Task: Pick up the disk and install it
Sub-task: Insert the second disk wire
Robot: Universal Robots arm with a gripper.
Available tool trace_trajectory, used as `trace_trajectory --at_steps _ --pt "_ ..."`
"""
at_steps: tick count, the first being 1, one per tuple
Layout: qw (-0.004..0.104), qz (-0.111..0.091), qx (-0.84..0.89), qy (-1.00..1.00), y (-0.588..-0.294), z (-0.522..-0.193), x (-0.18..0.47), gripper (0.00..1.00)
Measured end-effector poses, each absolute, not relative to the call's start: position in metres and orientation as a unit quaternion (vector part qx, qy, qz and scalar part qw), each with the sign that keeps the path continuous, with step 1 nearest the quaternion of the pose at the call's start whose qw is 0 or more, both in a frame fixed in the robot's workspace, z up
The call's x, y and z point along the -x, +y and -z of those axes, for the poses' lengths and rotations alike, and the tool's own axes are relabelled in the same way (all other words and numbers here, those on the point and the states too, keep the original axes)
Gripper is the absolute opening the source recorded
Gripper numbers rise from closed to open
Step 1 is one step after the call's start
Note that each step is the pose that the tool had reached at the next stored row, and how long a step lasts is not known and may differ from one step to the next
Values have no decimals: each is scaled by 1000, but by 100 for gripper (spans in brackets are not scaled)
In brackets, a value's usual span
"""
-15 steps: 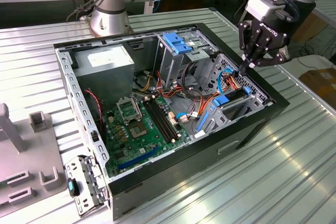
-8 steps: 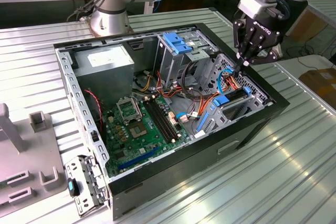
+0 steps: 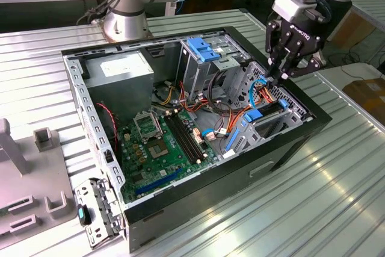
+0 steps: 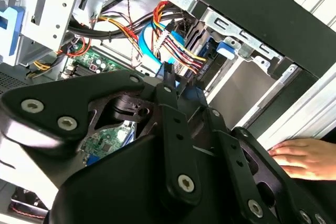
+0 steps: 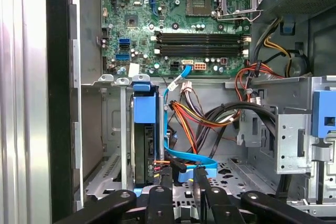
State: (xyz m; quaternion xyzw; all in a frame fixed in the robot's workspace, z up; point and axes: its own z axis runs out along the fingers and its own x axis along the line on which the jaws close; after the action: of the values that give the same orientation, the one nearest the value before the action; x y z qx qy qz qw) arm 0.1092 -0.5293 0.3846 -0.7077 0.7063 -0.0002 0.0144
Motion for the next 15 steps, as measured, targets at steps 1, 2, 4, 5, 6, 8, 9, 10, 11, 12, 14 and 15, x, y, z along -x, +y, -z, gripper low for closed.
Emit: trace_trajectory --at_steps 1,2,4,5,6,8,9,10,11,12,14,15 --pt "14 1 708 706 -529 -383 -109 30" --pt "13 2 708 706 -527 -379 -109 30" --pt "12 3 708 706 -527 -376 -109 22" --pt "11 4 708 706 -527 -374 -109 16" --pt "11 4 708 706 -527 -373 -109 16" --pt "11 4 708 706 -528 -373 -109 16" --pt "11 4 708 706 -529 -372 -109 16" --pt "11 4 708 706 -532 -372 -109 16" --pt "11 4 708 706 -534 -372 -109 16" --pt "12 4 708 706 -538 -371 -109 16" --pt "13 4 709 705 -545 -367 -106 16" --pt "13 5 710 704 -546 -366 -105 16"
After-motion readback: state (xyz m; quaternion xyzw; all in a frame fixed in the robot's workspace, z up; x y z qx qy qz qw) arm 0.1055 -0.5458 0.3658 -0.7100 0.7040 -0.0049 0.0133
